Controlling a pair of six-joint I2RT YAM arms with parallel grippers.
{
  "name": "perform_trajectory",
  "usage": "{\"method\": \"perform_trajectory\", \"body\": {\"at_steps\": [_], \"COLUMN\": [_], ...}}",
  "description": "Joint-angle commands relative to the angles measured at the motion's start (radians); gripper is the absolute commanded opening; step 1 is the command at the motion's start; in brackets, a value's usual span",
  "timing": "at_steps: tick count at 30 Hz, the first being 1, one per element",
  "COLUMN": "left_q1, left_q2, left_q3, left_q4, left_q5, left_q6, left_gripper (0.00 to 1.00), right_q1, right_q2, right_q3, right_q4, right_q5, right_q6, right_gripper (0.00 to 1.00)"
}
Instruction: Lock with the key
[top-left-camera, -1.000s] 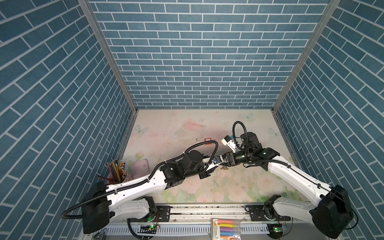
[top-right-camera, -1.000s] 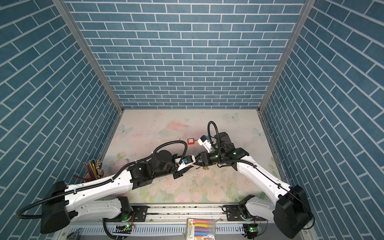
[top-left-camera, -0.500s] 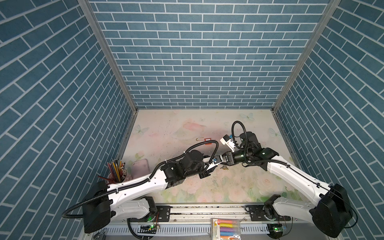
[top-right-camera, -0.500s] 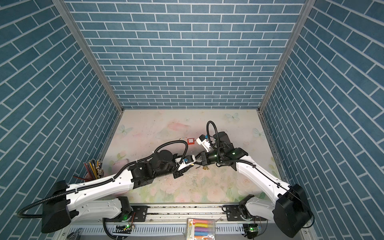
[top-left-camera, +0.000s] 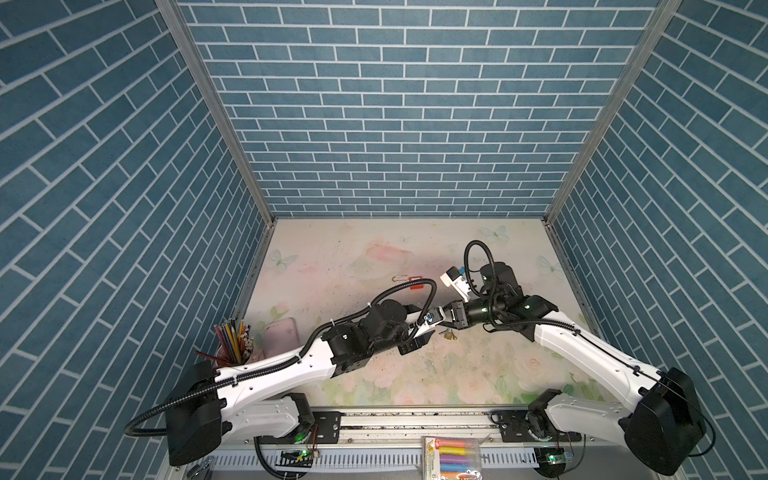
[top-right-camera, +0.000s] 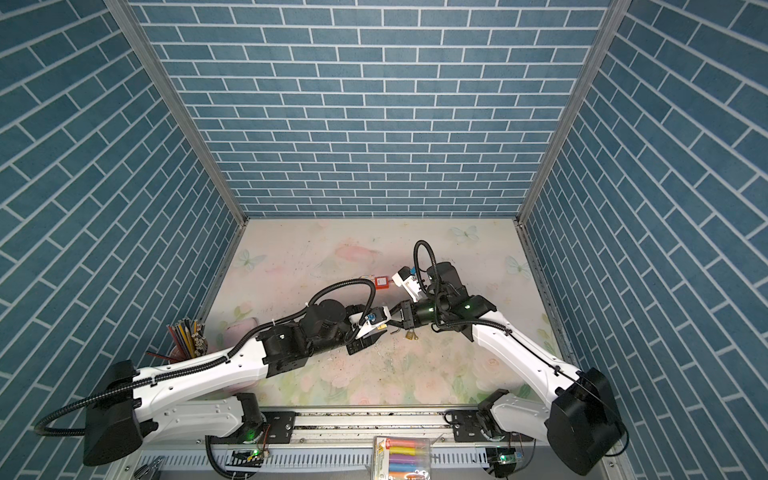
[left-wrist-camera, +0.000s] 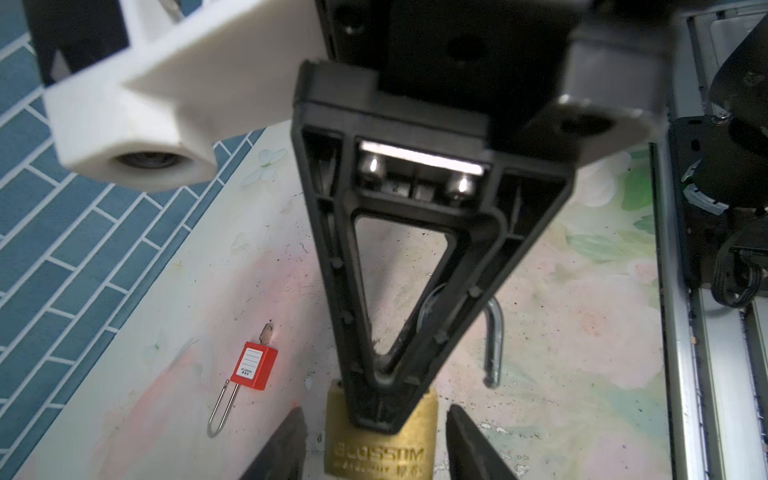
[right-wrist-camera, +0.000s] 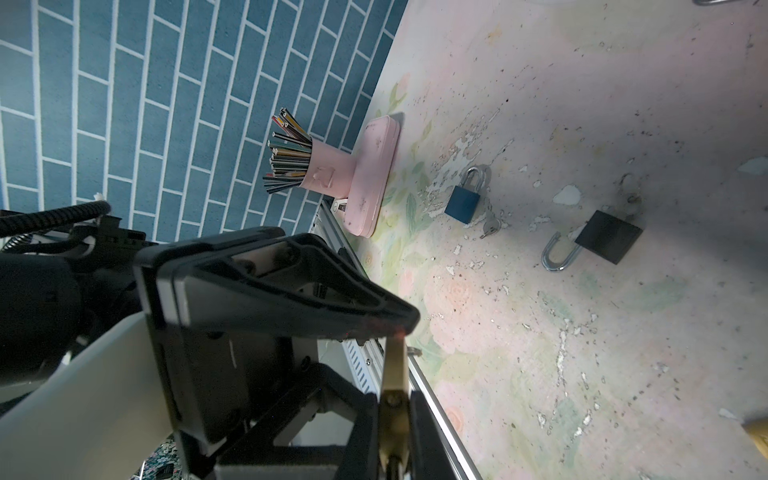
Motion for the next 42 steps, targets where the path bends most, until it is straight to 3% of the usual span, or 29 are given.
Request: {"method": "perform_trajectory", "body": {"at_steps": [1,19,23,29,33,42], "left_q1": [0.006,0.005,0.006,0.005,0.005,0.019], "left_q2": [0.017,0.016,0.013,0.010,0.002,0.000], "left_q3": [0.028,0.035,0.034,0.034,0.028,0.006], "left_q4": [-0.007,0.014,0.015,0.016,0.021,-0.014], "left_q5": [-0.026,-0.018,-0.020,-0.018,-0.016,0.069], "left_q6": [-0.002,-0.026,-0.030,-0.034,-0.042,-0.041], "left_gripper": [0.57,0.55,0.46,0.20,0.10,0.06], "right_q1": [0.003,0.002,0.003,0.003,0.003,-0.048], "right_q2": [-0.008,0.011,0.008,0.010,0.003,-0.116], "right_q3": [0.000,-0.012,-0.009,-0.012,-0.008,0.019], "right_q4": [0.039,0.051,0.052,0.048,0.041,0.003], "right_q5": [-0.028,-0.046,-0.045,-0.038,-0.016,0.086], "right_q6": [0.022,0.027,0.027,0.029,0.028,0.007], "right_gripper": [0.00,0.00,0.00,0.00,0.00,0.38]}}
